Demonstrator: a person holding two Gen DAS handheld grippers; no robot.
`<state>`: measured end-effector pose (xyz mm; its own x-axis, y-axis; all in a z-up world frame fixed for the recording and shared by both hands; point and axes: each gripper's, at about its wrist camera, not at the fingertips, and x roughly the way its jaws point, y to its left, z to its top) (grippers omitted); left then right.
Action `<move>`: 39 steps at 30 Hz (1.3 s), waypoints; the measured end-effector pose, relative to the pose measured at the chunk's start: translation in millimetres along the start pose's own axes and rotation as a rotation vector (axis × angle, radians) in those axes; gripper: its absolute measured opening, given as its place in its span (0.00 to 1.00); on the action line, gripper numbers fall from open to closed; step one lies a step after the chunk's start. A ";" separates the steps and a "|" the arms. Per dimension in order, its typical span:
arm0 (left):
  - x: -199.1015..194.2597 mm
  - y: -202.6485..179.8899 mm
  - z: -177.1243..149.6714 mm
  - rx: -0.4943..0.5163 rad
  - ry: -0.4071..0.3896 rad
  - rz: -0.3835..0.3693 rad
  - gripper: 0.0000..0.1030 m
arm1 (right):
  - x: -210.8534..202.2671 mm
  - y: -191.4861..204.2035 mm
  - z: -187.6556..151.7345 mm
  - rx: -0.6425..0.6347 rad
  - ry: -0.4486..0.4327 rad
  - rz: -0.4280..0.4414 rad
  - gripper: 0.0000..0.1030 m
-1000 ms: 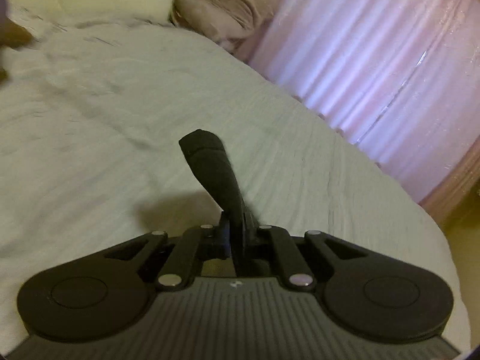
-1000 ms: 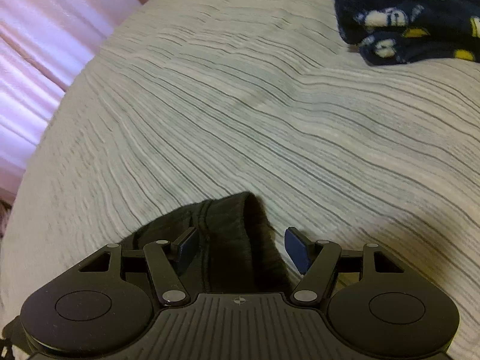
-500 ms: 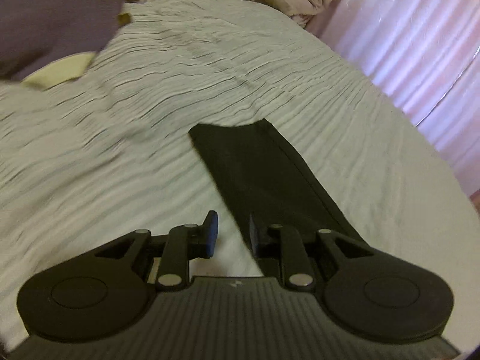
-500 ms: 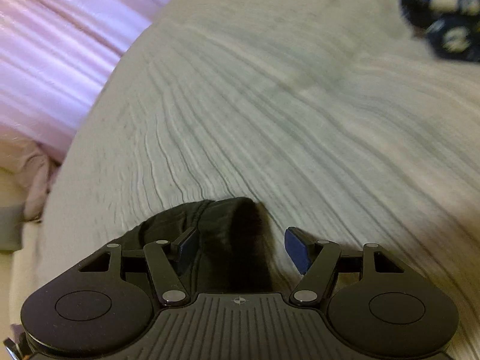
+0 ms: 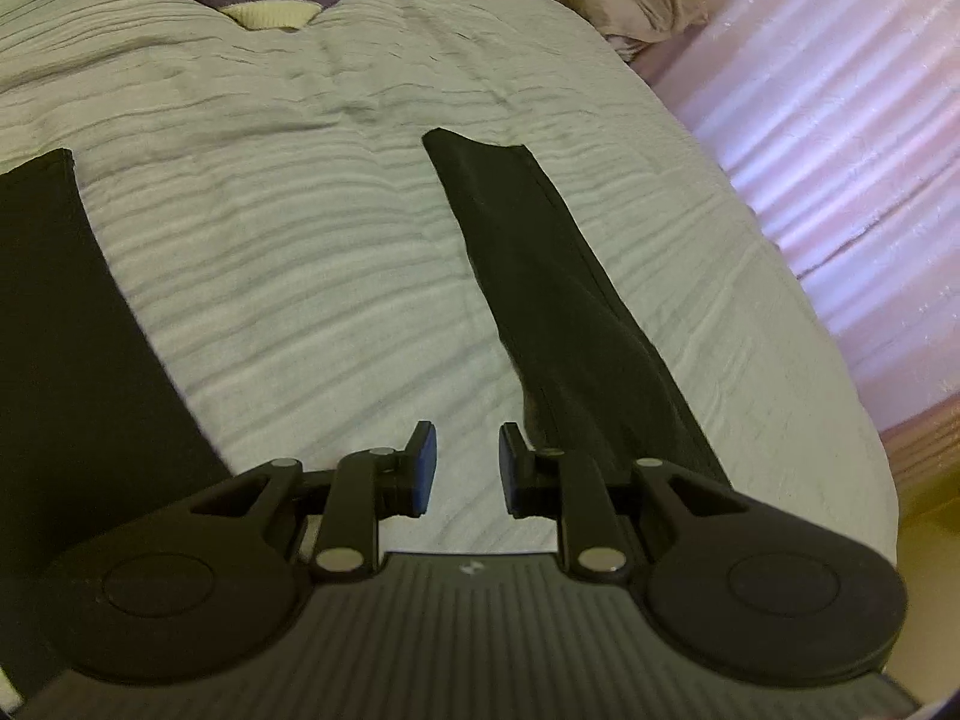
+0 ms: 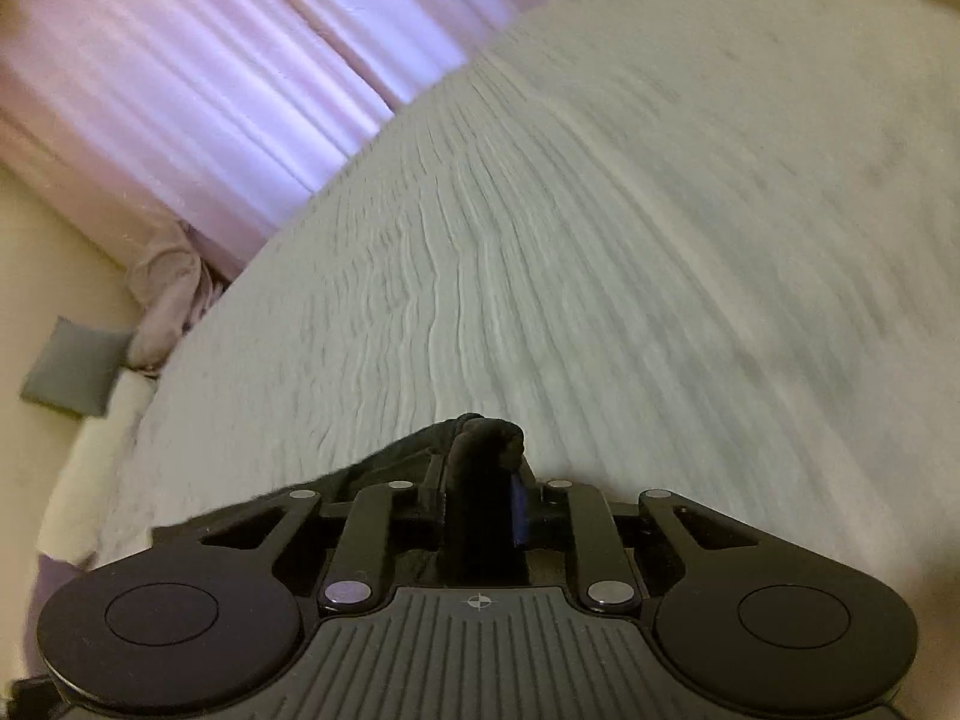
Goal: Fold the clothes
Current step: 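Lay the held leg flat on the bed and open the left gripper, then lift and pull the waistband with the right gripper to straighten the trousers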
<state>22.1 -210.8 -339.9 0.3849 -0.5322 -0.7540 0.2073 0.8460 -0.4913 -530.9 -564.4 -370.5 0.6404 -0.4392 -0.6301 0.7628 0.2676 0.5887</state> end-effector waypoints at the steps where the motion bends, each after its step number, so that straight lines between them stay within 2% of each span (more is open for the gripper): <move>1: 1.4 -1.1 -6.5 0.000 0.014 0.004 0.16 | 3.5 -0.7 5.1 -0.016 0.001 -0.016 0.19; 2: 2.7 -2.2 -13.0 -0.001 0.027 0.009 0.16 | 16.7 -6.1 3.9 -0.011 0.041 -0.051 0.20; 3: 2.7 -3.8 -19.8 -0.016 0.020 0.024 0.16 | 29.9 -11.5 2.7 -0.006 0.081 -0.086 0.28; 4: 1.6 -6.3 -25.8 -0.014 0.032 0.019 0.16 | 42.5 -16.8 1.5 0.000 0.120 -0.119 0.43; 6: -2.9 -11.1 -35.3 0.002 0.047 0.009 0.16 | 45.5 -24.5 -2.8 0.044 0.147 -0.128 0.47; 7: -6.1 -13.3 -39.0 0.015 0.051 0.005 0.17 | 31.8 -22.5 -5.3 0.045 0.122 -0.118 0.57; 10: -16.3 -14.2 -47.2 0.029 0.060 0.016 0.17 | -9.4 -16.8 -13.2 0.050 0.046 -0.087 0.58; 12: -23.0 -11.4 -55.2 0.000 0.070 0.003 0.17 | -44.6 -16.9 -26.2 0.070 0.053 0.017 0.57; 14: -29.1 -13.0 -64.6 0.002 0.096 -0.016 0.17 | -66.7 -16.7 -45.4 0.081 0.122 0.120 0.57; 15: -32.1 -13.8 -69.3 0.003 0.109 -0.026 0.17 | -71.2 -16.9 -53.0 0.071 0.164 0.147 0.56; 16: -35.1 -14.6 -74.0 0.005 0.122 -0.036 0.17 | -71.3 -18.2 -62.4 0.074 0.208 0.165 0.45; 17: -38.1 -15.4 -78.7 0.006 0.134 -0.045 0.17 | -71.3 -19.6 -71.8 0.077 0.252 0.183 0.39; 18: -41.2 -16.2 -83.4 0.007 0.147 -0.055 0.17 | -71.2 -20.9 -80.7 0.081 0.294 0.200 0.37; 21: -50.4 -18.8 -96.6 0.022 0.182 -0.078 0.17 | -58.5 -15.8 -84.6 0.089 0.300 0.197 0.37; 27: -59.8 -23.7 -111.4 0.065 0.198 -0.087 0.17 | -33.1 -5.8 -92.2 0.105 0.313 0.192 0.37; 28: -60.9 -24.3 -112.3 0.066 0.197 -0.088 0.17 | -28.9 -4.1 -93.5 0.108 0.315 0.191 0.33; 29: -62.0 -25.0 -113.3 0.068 0.196 -0.090 0.17 | -24.6 -2.5 -94.8 0.110 0.317 0.190 0.14; 30: -63.0 -25.7 -114.2 0.069 0.196 -0.091 0.17 | -20.4 -0.8 -96.1 0.113 0.319 0.189 0.03; 32: -65.2 -27.1 -116.2 0.072 0.194 -0.095 0.17 | -25.5 9.7 -96.1 0.083 0.303 0.168 0.02; 36: -67.7 -27.8 -119.8 0.077 0.194 -0.097 0.17 | -51.9 10.8 -96.1 0.052 0.262 0.064 0.01; 38: -66.9 -24.9 -122.9 0.075 0.202 -0.088 0.17 | -44.2 -5.0 -108.5 0.110 0.282 -0.004 0.01; 39: -66.7 -23.2 -125.1 0.072 0.209 -0.080 0.17 | -36.0 -7.9 -112.7 0.116 0.294 -0.009 0.02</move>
<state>-120.9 -199.1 -332.8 0.1712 -0.5867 -0.7915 0.2960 0.7968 -0.5267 -549.8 -454.1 -409.5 0.6449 -0.1702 -0.7451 0.7642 0.1576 0.6254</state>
